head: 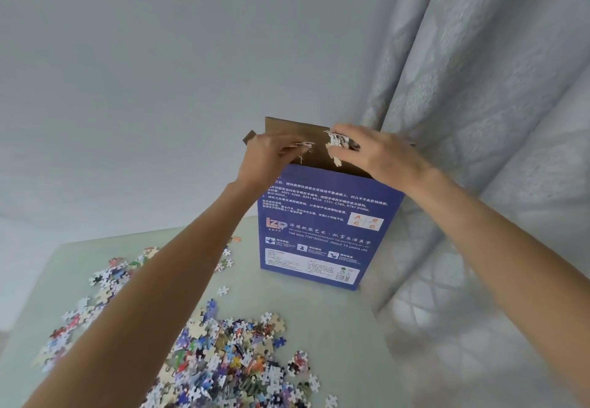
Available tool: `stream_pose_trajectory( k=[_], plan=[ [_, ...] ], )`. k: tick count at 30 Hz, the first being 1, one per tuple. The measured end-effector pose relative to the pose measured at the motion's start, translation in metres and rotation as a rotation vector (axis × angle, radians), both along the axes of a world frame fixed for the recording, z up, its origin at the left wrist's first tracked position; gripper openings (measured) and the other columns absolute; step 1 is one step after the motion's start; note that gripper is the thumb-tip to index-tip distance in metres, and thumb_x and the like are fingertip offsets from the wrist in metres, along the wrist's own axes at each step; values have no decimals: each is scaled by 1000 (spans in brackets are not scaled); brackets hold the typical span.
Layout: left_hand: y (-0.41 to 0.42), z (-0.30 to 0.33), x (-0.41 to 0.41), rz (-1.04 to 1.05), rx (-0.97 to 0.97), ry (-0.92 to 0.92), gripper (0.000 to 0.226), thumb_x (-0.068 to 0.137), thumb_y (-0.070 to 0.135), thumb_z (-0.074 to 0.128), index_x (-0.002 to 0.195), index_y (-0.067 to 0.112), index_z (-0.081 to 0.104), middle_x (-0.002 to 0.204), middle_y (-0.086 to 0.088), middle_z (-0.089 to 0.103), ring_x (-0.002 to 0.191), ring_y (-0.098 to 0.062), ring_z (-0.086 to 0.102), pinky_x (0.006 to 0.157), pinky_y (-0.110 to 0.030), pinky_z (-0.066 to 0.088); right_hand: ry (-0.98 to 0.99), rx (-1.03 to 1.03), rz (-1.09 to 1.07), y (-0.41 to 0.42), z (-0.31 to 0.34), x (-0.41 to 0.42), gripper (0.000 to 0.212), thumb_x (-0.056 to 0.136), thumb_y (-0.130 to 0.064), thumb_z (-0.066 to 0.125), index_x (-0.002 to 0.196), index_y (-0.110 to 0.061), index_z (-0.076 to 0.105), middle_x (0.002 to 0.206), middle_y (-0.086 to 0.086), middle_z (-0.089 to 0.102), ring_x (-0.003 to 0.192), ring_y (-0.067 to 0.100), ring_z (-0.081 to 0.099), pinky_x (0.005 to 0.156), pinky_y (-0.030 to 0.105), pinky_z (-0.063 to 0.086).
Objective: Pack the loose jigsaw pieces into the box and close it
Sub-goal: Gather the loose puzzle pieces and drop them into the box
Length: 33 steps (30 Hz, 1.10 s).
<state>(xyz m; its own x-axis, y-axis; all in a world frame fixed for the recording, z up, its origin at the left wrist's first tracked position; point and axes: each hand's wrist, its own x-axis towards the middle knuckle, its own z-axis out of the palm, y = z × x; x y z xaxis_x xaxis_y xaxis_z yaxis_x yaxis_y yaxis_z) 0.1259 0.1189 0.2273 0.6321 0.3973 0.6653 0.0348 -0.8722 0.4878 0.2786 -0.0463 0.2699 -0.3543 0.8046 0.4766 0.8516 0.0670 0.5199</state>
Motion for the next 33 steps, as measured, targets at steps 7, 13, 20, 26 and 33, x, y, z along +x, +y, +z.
stream_pose_trajectory(
  k=[7, 13, 20, 26, 33],
  plan=[
    [15, 11, 14, 140, -112, 357, 30, 83, 36, 66, 85, 7, 70, 76, -10, 68, 69, -24, 59, 62, -34, 43, 21, -277, -74, 15, -3, 15, 21, 80, 7, 57, 93, -7, 64, 111, 18, 57, 69, 30, 59, 37, 33, 49],
    [18, 8, 7, 119, -17, 428, 36, 87, 38, 60, 98, 5, 66, 85, -10, 68, 76, -27, 60, 67, -34, 44, 386, -486, -177, 24, -13, 8, 32, 90, -4, 53, 117, -19, 63, 122, 10, 51, 81, 30, 60, 67, 39, 49],
    [15, 10, 12, 149, 75, 481, 33, 85, 45, 58, 100, 16, 61, 90, -3, 67, 86, -27, 61, 70, -35, 45, 794, -440, -225, 19, -11, -4, 34, 100, -16, 38, 127, -28, 54, 122, -3, 57, 109, 14, 54, 92, 36, 44],
    [9, 8, 12, 104, 126, 439, 37, 84, 53, 54, 110, 28, 57, 101, 11, 67, 89, -15, 62, 73, -29, 48, 665, -79, -200, 15, -24, -13, 25, 94, -21, 52, 117, -17, 61, 114, -1, 61, 101, 19, 57, 78, 36, 51],
    [9, -4, -5, 33, 277, 459, 13, 88, 34, 57, 98, 29, 65, 104, 6, 62, 93, -19, 57, 65, -26, 39, 387, -24, -454, 13, -45, -1, 57, 91, -51, 35, 128, -12, 53, 136, 7, 50, 124, 26, 45, 100, 43, 33]
  ],
)
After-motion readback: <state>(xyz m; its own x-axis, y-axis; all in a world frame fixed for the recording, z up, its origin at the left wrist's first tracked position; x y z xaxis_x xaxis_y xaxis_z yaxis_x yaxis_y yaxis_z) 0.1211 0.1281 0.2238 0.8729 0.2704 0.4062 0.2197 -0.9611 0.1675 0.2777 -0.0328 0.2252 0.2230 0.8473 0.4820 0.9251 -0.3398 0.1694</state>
